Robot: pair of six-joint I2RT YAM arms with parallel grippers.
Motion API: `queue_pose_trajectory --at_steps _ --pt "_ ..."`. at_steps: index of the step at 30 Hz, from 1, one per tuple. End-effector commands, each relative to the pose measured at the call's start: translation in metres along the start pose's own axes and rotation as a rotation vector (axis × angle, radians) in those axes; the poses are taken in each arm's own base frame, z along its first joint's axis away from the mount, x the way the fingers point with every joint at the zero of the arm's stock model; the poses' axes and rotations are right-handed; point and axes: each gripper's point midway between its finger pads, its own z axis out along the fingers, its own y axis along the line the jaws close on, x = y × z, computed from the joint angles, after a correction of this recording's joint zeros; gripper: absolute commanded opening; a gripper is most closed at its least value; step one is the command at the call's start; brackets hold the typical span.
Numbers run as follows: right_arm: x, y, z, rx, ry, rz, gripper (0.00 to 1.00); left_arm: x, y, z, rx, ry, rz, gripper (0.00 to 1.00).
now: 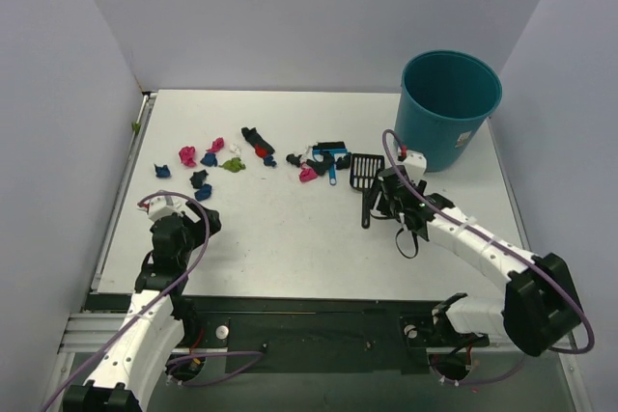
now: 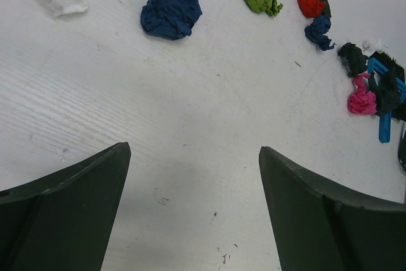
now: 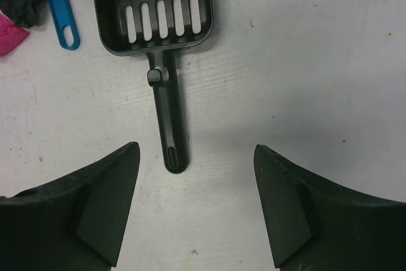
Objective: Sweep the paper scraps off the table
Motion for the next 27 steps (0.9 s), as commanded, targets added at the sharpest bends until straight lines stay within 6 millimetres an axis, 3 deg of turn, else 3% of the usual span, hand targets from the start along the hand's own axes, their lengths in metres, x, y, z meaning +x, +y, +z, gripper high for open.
queue_pose_trajectory --at_steps 1,3,11,14,17,18,21,22,23,24,27 --pt "-0.002 0.006 0.018 0.063 0.031 -0.049 0.67 -0.026 -0.021 -0.001 0.056 -0.061 -0.004 0.93" --pt "0.002 0.01 0.027 0.079 0.057 -0.065 0.66 -0.033 -0.028 -0.001 0.083 -0.084 -0.006 0.93" --pt "0.025 0.021 0.052 0.119 0.132 -0.137 0.63 -0.027 -0.038 0.002 0.14 -0.046 0.029 0.91" --pt "0.03 0.024 0.059 0.122 0.147 -0.139 0.53 -0.02 -0.047 0.004 0.19 -0.02 0.049 0.91" --pt "0.042 0.02 0.068 0.141 0.184 -0.128 0.49 -0.008 -0.072 0.008 0.288 0.065 0.078 0.89" --pt "0.043 0.02 0.07 0.136 0.193 -0.116 0.4 -0.005 -0.08 0.009 0.302 0.079 0.07 0.89" --pt "0.043 0.022 0.071 0.127 0.202 -0.112 0.38 0.006 -0.111 0.018 0.343 0.147 0.111 0.87" --pt "0.043 0.022 0.071 0.128 0.202 -0.111 0.33 0.018 -0.123 0.016 0.356 0.186 0.155 0.87" --pt "0.042 0.021 0.069 0.128 0.196 -0.113 0.33 0.009 -0.139 0.023 0.335 0.162 0.182 0.86" --pt "0.038 0.021 0.066 0.126 0.183 -0.107 0.33 0.023 -0.15 0.02 0.33 0.181 0.248 0.85" --pt "0.03 0.015 0.06 0.139 0.151 -0.106 0.27 0.036 -0.199 0.028 0.345 0.193 0.351 0.83"
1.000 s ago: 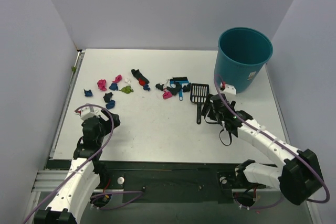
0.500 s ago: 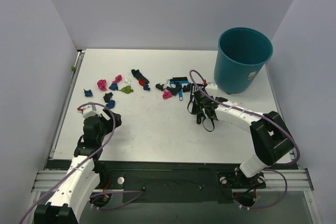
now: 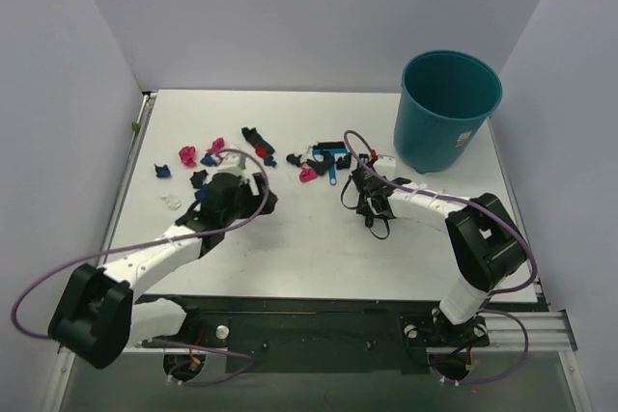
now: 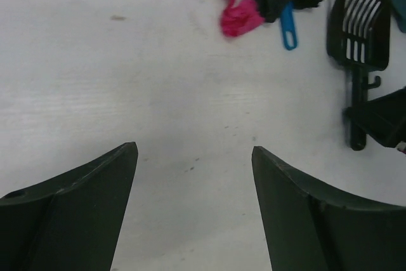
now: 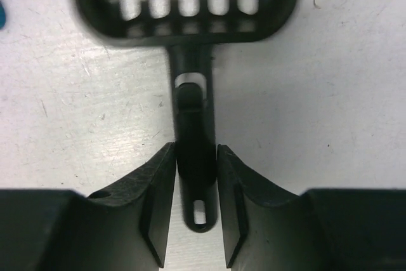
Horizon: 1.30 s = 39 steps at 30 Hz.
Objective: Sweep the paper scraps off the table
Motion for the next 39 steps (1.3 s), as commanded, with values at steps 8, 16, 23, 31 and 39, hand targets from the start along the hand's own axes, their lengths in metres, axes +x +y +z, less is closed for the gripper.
queue_pose_trajectory --at_steps 8,16,23,31,39 --pt "-0.028 -0.039 -0.024 0.078 -0.115 0.103 0.26 -0.006 -0.146 0.087 -0.062 -0.004 0.358 0.73" --pt "-0.026 -0.051 -0.022 0.064 -0.098 0.178 0.27 0.015 -0.172 0.144 -0.097 0.016 0.412 0.65" --pt "-0.026 -0.052 -0.025 0.045 -0.113 0.22 0.29 0.028 -0.166 0.17 -0.176 0.018 0.453 0.63" --pt "-0.03 -0.059 -0.034 0.032 -0.173 0.263 0.45 0.037 -0.172 0.187 -0.158 0.02 0.422 0.63" --pt "-0.035 -0.066 -0.042 0.035 -0.216 0.282 0.49 0.038 -0.173 0.2 -0.178 0.019 0.433 0.43"
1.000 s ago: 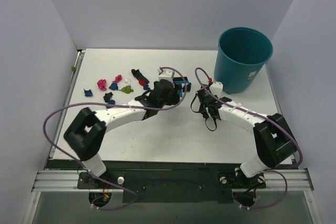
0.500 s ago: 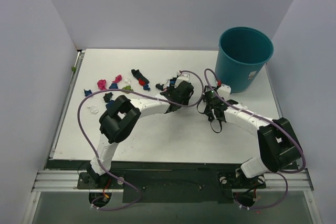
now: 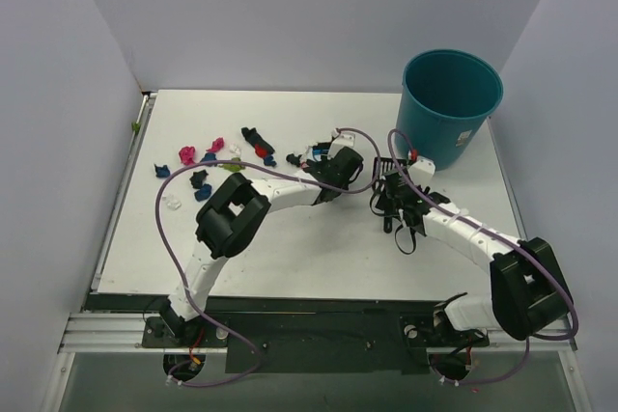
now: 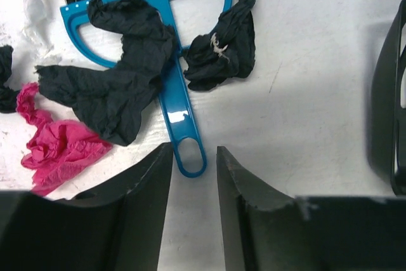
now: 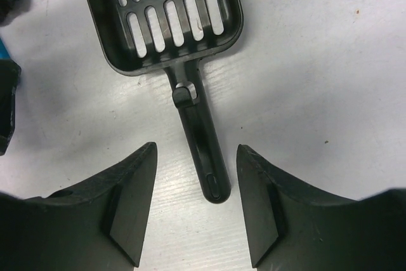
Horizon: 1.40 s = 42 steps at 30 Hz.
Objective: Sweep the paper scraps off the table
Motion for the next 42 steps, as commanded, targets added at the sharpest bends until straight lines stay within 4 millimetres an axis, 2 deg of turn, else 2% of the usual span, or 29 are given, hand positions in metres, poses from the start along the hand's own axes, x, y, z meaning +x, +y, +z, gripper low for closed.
queue_pose_trajectory --at_steps 1,8,11,13,14,16,17,18,19,20,21,22,25,26,27,28,29,30,31,34,35,38,39,40,41,42 --pt "-0.016 -0.009 -0.007 0.021 -0.071 0.049 0.49 -0.018 -0.006 0.005 -0.019 -0.037 -0.015 0.42" --pt "-0.027 -0.028 -0.021 0.023 -0.177 0.12 0.49 -0.006 0.006 0.014 -0.091 -0.008 0.006 0.42" --pt "-0.035 -0.026 -0.026 -0.011 -0.224 0.156 0.49 -0.003 0.006 0.017 -0.107 0.005 0.017 0.41" --pt "-0.035 -0.027 -0.026 -0.011 -0.228 0.16 0.5 -0.002 0.007 0.018 -0.114 0.01 0.019 0.33" --pt "-0.035 -0.027 -0.026 -0.012 -0.229 0.159 0.5 -0.002 0.008 0.017 -0.116 0.014 0.023 0.22" --pt "-0.036 -0.027 -0.026 -0.007 -0.225 0.157 0.5 -0.005 0.008 0.011 -0.114 0.014 0.025 0.12" --pt "-0.035 -0.028 -0.025 -0.003 -0.221 0.156 0.5 -0.014 0.007 0.004 -0.106 0.0 0.013 0.11" --pt "-0.035 -0.027 -0.025 -0.007 -0.219 0.155 0.5 -0.013 0.008 0.001 -0.101 0.004 0.014 0.11" --pt "-0.036 -0.028 -0.025 -0.004 -0.219 0.156 0.5 -0.024 0.007 -0.009 -0.084 -0.012 -0.003 0.11" --pt "-0.036 -0.027 -0.025 -0.008 -0.216 0.155 0.5 -0.02 0.007 -0.012 -0.066 -0.002 -0.003 0.11" --pt "-0.036 -0.026 -0.025 -0.013 -0.214 0.155 0.5 -0.034 0.006 -0.024 -0.043 -0.022 -0.023 0.11" --pt "-0.038 -0.025 -0.025 -0.015 -0.216 0.155 0.5 -0.033 0.007 -0.03 -0.031 -0.015 -0.023 0.11" --pt "-0.038 -0.022 -0.026 -0.032 -0.212 0.153 0.49 -0.051 0.013 -0.055 -0.012 -0.04 -0.048 0.11" --pt "-0.037 -0.022 -0.026 -0.035 -0.209 0.151 0.49 -0.046 0.016 -0.06 -0.012 -0.028 -0.042 0.11" --pt "-0.037 -0.021 -0.026 -0.042 -0.207 0.15 0.49 -0.054 0.018 -0.069 -0.004 -0.036 -0.048 0.11" --pt "-0.038 -0.02 -0.026 -0.045 -0.209 0.15 0.49 -0.049 0.02 -0.072 -0.003 -0.026 -0.043 0.11" --pt "-0.037 -0.019 -0.026 -0.053 -0.204 0.148 0.49 -0.056 0.022 -0.081 0.011 -0.033 -0.055 0.11" --pt "-0.038 -0.017 -0.026 -0.061 -0.206 0.147 0.49 -0.05 0.024 -0.083 0.015 -0.021 -0.051 0.11" --pt "-0.038 -0.014 -0.027 -0.077 -0.2 0.144 0.49 -0.058 0.02 -0.093 0.058 -0.032 -0.071 0.11" --pt "-0.04 -0.009 -0.026 -0.108 -0.197 0.145 0.49 -0.056 0.02 -0.111 0.121 -0.022 -0.094 0.11" --pt "-0.038 -0.007 -0.027 -0.132 -0.189 0.146 0.49 -0.048 0.021 -0.114 0.131 -0.004 -0.097 0.11" --pt "-0.048 -0.003 -0.037 -0.204 -0.244 0.182 0.49 -0.047 0.025 -0.134 0.176 -0.003 -0.131 0.11" --pt "-0.048 -0.003 -0.042 -0.235 -0.258 0.194 0.51 -0.036 0.024 -0.136 0.204 0.017 -0.126 0.11" --pt "-0.054 0.0 -0.046 -0.266 -0.284 0.208 0.52 -0.042 0.025 -0.146 0.228 0.0 -0.138 0.11" --pt "-0.053 0.002 -0.052 -0.311 -0.293 0.218 0.52 -0.031 0.026 -0.148 0.246 0.019 -0.132 0.11" --pt "-0.058 0.004 -0.056 -0.338 -0.311 0.226 0.54 -0.036 0.027 -0.158 0.269 0.001 -0.135 0.11"
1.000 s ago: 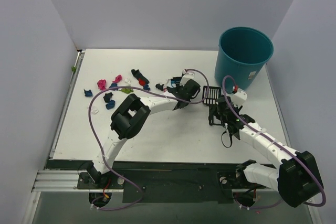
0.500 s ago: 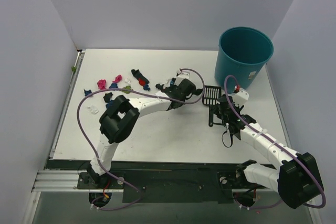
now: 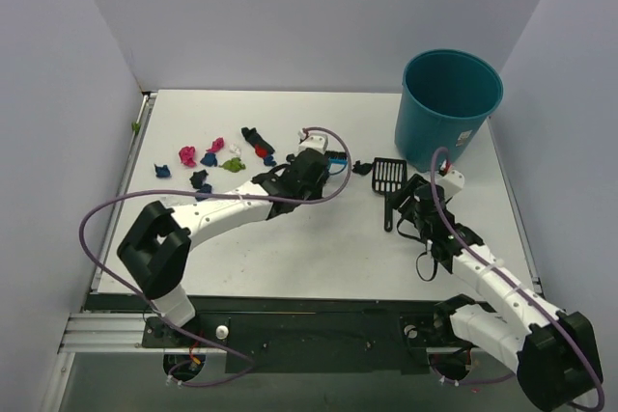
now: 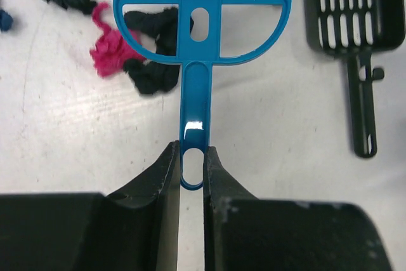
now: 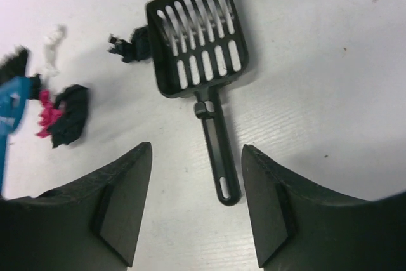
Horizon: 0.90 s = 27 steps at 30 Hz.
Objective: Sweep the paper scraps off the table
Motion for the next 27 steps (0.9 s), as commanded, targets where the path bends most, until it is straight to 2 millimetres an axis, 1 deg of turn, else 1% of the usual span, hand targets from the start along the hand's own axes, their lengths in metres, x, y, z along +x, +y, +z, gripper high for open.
queue_pose_trajectory --at_steps 1,2,3,4,5,6,7,8,9,10,11,12,13,14,15,16,17,19,20,21,22,23,25,27 --pt "-0.024 0.03 -0.019 -0.213 -0.091 0.065 0.57 0.004 -0.007 -0.03 0.134 -0.009 -0.038 0.1" --pt "-0.026 0.039 -0.023 -0.268 -0.089 0.067 0.59 -0.001 -0.007 -0.04 0.156 -0.029 -0.037 0.1" --pt "-0.027 0.043 -0.026 -0.293 -0.089 0.072 0.63 0.013 -0.001 -0.04 0.158 -0.007 -0.029 0.1" --pt "-0.027 0.051 -0.03 -0.339 -0.073 0.072 0.66 0.01 0.001 -0.049 0.171 -0.024 -0.014 0.1" --pt "-0.03 0.055 -0.031 -0.356 -0.065 0.088 0.74 0.018 0.005 -0.051 0.179 -0.016 0.0 0.1" --pt "-0.025 0.067 -0.036 -0.421 -0.018 0.084 0.77 0.015 0.006 -0.061 0.198 -0.036 0.016 0.1" --pt "-0.029 0.075 -0.036 -0.446 0.008 0.094 0.8 0.027 0.007 -0.064 0.225 -0.018 0.035 0.1" --pt "-0.024 0.085 -0.042 -0.493 0.067 0.089 0.82 0.021 0.006 -0.075 0.259 -0.049 0.057 0.1" --pt "-0.03 0.095 -0.04 -0.511 0.102 0.101 0.84 0.034 0.004 -0.078 0.292 -0.037 0.081 0.1" --pt "-0.02 0.105 -0.047 -0.565 0.188 0.093 0.84 0.026 0.004 -0.089 0.319 -0.074 0.09 0.1" --pt "-0.025 0.115 -0.044 -0.576 0.229 0.102 0.84 0.036 0.005 -0.092 0.34 -0.072 0.11 0.1" --pt "-0.014 0.122 -0.049 -0.616 0.32 0.101 0.84 0.03 0.004 -0.103 0.368 -0.11 0.131 0.1" --pt "-0.018 0.133 -0.047 -0.633 0.355 0.11 0.84 0.037 0.004 -0.107 0.39 -0.116 0.148 0.1" --pt "-0.013 0.143 -0.055 -0.691 0.427 0.113 0.84 0.033 0.003 -0.115 0.418 -0.151 0.174 0.1" --pt "-0.011 0.151 -0.053 -0.707 0.472 0.147 0.84 0.038 0.003 -0.119 0.433 -0.154 0.195 0.11" --pt "-0.016 0.165 -0.062 -0.794 0.484 0.166 0.84 0.035 0.003 -0.125 0.445 -0.182 0.222 0.11" --pt "-0.024 0.177 -0.064 -0.845 0.48 0.217 0.84 0.038 0.003 -0.127 0.451 -0.185 0.24 0.11" --pt "-0.024 0.187 -0.07 -0.894 0.516 0.242 0.84 0.04 0.003 -0.132 0.461 -0.2 0.289 0.11" --pt "-0.027 0.192 -0.074 -0.91 0.529 0.232 0.84 0.04 0.005 -0.133 0.453 -0.216 0.311 0.11" --pt "-0.012 0.188 -0.072 -0.873 0.587 0.197 0.84 0.041 0.002 -0.137 0.464 -0.226 0.337 0.11" --pt "-0.017 0.192 -0.074 -0.876 0.579 0.161 0.84 0.036 -0.001 -0.138 0.47 -0.259 0.341 0.11" --pt "0.001 0.185 -0.074 -0.827 0.627 0.107 0.84 0.036 -0.003 -0.14 0.474 -0.271 0.358 0.11" --pt "0.01 0.188 -0.08 -0.837 0.65 0.053 0.81 0.036 -0.003 -0.139 0.466 -0.281 0.378 0.11" --pt "0.014 0.192 -0.087 -0.86 0.674 0.045 0.77 0.033 -0.002 -0.137 0.443 -0.283 0.388 0.11"
